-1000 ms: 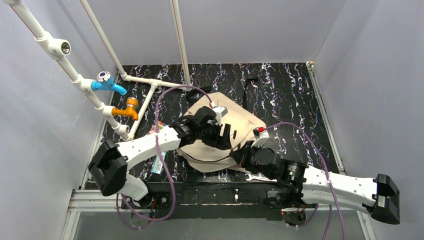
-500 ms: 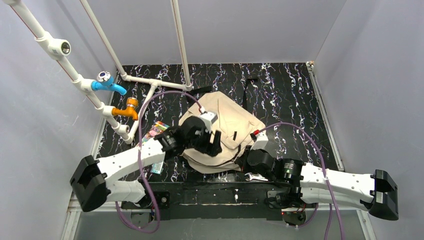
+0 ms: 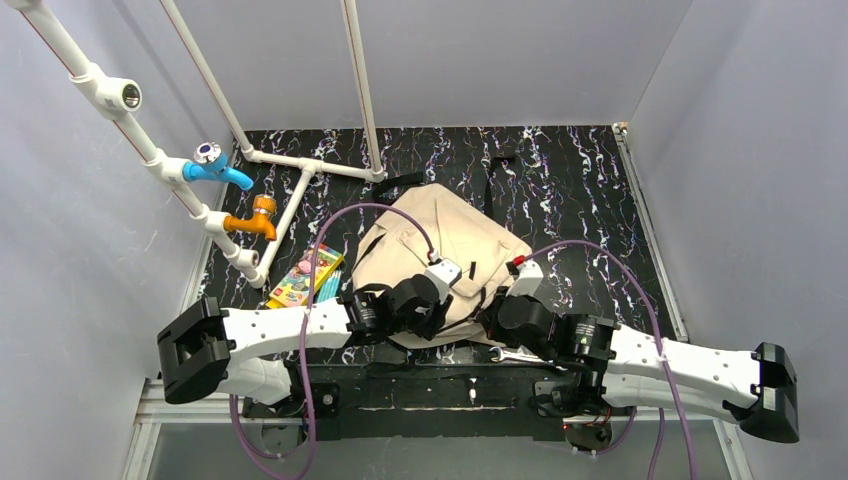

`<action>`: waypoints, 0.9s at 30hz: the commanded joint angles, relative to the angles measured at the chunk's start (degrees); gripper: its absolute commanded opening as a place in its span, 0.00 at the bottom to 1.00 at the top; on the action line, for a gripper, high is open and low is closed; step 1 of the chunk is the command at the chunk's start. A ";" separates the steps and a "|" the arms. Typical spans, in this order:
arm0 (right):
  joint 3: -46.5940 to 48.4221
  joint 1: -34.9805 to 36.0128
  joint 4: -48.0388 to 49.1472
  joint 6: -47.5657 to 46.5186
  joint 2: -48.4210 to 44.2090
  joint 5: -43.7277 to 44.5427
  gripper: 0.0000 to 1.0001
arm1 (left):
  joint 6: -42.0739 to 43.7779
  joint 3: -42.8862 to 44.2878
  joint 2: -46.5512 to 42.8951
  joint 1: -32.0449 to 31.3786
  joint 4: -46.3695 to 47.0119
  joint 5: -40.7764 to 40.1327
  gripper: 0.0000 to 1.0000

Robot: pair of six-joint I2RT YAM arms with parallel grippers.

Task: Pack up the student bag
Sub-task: Zip the student bag at the center of the board.

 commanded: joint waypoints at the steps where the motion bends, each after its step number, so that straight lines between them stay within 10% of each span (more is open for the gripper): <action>1: 4.38 0.30 -1.13 -3.65 0.55 -0.28 0.01 | -1.57 -1.99 -0.31 -1.28 2.96 -5.03 0.26; 17: -0.87 0.22 3.12 0.68 0.21 -2.92 0.01 | -10.18 -8.29 -10.00 -1.40 8.12 3.40 0.66; 27: 2.13 0.22 -0.09 -0.21 -0.82 0.27 0.01 | -8.37 -3.65 2.61 -3.60 5.84 -4.36 0.52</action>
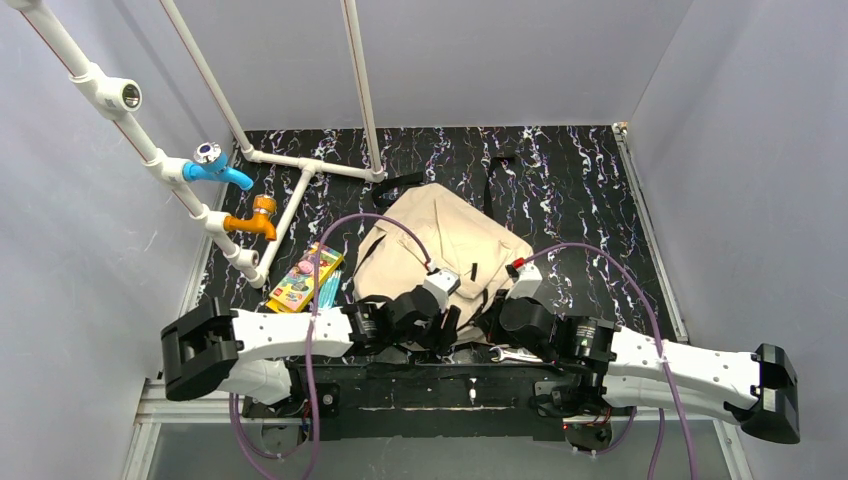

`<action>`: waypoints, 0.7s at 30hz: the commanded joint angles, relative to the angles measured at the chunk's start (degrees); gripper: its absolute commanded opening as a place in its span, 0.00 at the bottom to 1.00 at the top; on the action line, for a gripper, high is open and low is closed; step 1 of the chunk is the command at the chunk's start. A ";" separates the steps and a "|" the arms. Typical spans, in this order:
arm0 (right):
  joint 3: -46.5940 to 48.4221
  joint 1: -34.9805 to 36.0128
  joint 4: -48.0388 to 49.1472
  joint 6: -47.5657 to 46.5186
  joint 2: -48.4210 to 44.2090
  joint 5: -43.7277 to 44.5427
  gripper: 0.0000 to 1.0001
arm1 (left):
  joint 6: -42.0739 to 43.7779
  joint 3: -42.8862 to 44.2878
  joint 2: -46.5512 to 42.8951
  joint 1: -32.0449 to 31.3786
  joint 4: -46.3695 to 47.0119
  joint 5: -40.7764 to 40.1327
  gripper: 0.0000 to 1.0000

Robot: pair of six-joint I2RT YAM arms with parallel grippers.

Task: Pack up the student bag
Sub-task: Zip the student bag at the center of the board.

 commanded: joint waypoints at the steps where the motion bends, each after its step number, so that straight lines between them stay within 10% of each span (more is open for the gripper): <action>1: 4.14 0.13 -2.56 -0.68 0.45 3.59 0.01 | -1.11 1.90 3.65 -0.84 -4.46 -7.90 0.43; 7: 10.54 -2.22 -14.24 2.63 8.00 7.96 0.01 | -3.32 -0.69 3.28 -0.84 -6.90 -13.69 0.05; 13: 10.34 -16.72 -12.48 -4.72 7.39 -1.58 0.01 | -3.16 -5.53 -0.53 -0.86 -1.79 -11.06 0.00; 21: 9.43 -13.05 9.86 -14.46 7.36 -23.42 0.01 | -2.51 -4.32 0.99 -0.77 1.37 -8.98 0.00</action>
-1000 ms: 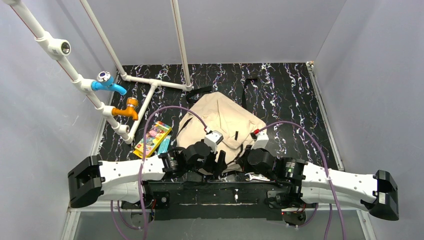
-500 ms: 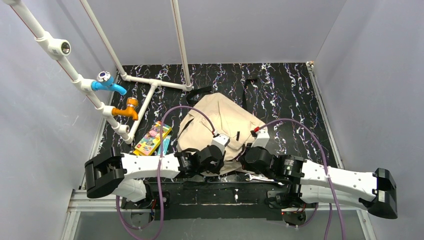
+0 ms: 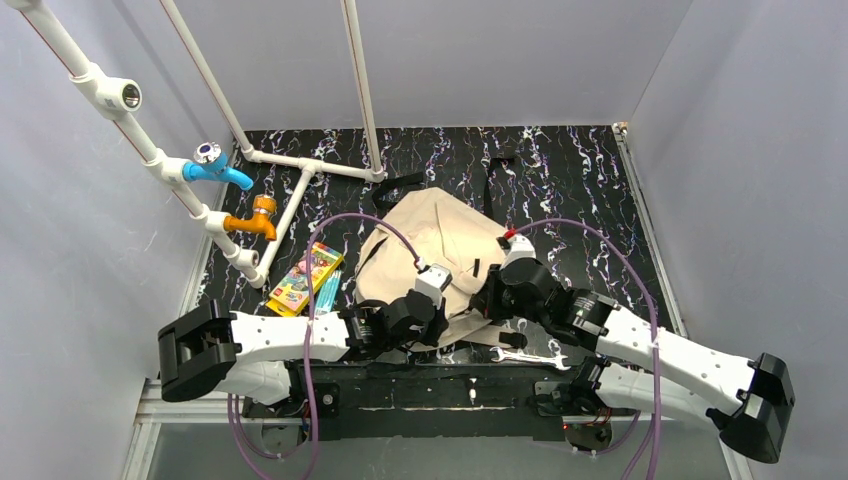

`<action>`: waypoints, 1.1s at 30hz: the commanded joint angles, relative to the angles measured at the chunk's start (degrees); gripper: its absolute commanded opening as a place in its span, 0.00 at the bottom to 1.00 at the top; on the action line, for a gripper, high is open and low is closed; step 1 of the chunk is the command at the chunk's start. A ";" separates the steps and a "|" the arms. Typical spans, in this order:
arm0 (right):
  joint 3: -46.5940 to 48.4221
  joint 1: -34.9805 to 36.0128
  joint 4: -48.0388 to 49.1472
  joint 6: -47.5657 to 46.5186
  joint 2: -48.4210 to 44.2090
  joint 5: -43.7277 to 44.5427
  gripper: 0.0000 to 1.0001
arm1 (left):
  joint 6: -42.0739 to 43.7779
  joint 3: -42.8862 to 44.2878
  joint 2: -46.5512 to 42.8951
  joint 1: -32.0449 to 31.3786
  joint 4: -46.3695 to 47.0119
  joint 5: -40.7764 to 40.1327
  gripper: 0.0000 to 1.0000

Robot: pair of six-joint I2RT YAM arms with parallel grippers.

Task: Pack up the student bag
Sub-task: Zip the student bag at the center of the board.

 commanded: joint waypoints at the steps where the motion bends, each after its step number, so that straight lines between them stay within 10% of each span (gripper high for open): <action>1: -0.34 3.38 15.02 -3.89 1.80 -10.37 0.01 | 1.89 -1.41 1.31 0.24 -2.98 -0.79 0.00; 9: -13.73 9.87 41.71 17.71 2.76 -16.03 0.01 | 2.18 -3.14 1.93 0.23 8.97 0.82 0.00; 15: -5.40 9.80 17.89 10.55 -0.81 -3.48 0.03 | 1.16 -5.30 -2.21 0.27 9.23 4.63 0.13; 18: 1.11 9.72 6.20 3.64 2.75 -1.42 0.44 | -1.01 -8.08 -8.12 0.25 7.21 5.27 0.38; 25: 10.25 8.77 -11.29 3.13 1.85 6.58 0.81 | -2.67 -6.86 -19.08 0.23 -4.84 7.26 0.63; 33: 5.74 -3.95 -14.25 10.30 -0.47 -2.45 0.79 | -2.35 8.68 -11.94 -0.02 -21.16 8.75 0.48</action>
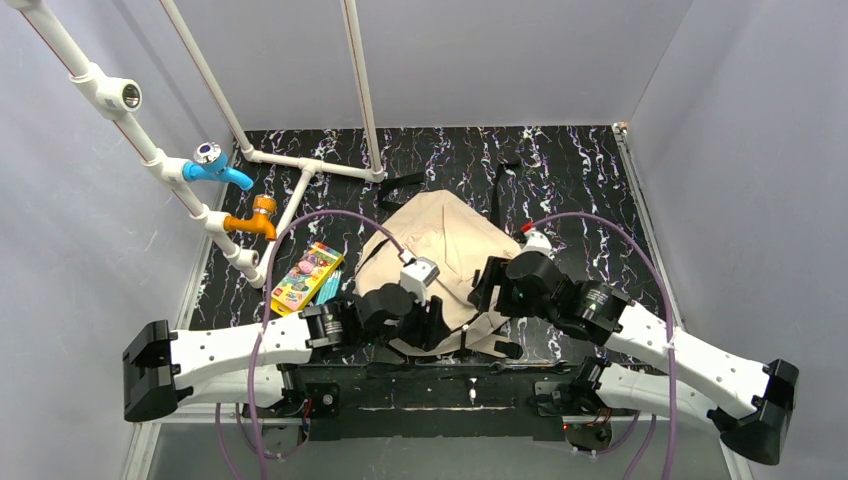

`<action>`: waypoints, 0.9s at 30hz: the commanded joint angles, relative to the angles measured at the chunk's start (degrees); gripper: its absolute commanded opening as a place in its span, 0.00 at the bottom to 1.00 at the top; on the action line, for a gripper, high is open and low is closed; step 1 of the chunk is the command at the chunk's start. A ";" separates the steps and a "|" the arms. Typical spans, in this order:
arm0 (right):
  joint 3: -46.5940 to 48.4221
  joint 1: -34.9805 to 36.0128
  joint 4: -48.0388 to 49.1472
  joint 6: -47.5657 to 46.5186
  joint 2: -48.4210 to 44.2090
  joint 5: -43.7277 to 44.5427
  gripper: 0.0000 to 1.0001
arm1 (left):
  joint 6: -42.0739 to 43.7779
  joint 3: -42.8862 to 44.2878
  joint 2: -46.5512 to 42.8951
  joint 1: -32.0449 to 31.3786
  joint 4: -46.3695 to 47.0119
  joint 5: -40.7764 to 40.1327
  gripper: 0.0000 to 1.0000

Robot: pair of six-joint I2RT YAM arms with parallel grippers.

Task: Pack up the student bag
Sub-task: Zip the student bag at the center of the board.

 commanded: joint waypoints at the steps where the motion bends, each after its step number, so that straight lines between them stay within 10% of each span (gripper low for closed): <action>1: -4.40 -9.12 -0.46 4.52 -0.64 -11.15 0.77 | -2.96 8.91 5.06 -0.45 -10.15 1.23 0.47; 7: -13.67 -14.14 10.95 14.06 0.07 -25.86 0.68 | -18.01 13.72 10.28 -2.21 -14.49 1.24 0.52; 15: -20.44 -14.15 19.04 24.34 -0.23 -24.15 0.74 | -29.97 15.16 15.86 -3.72 -16.12 1.87 0.58; 27: -26.02 -14.15 26.81 28.94 -3.12 -20.96 0.33 | -28.13 19.58 27.57 -3.73 -13.03 -3.08 0.47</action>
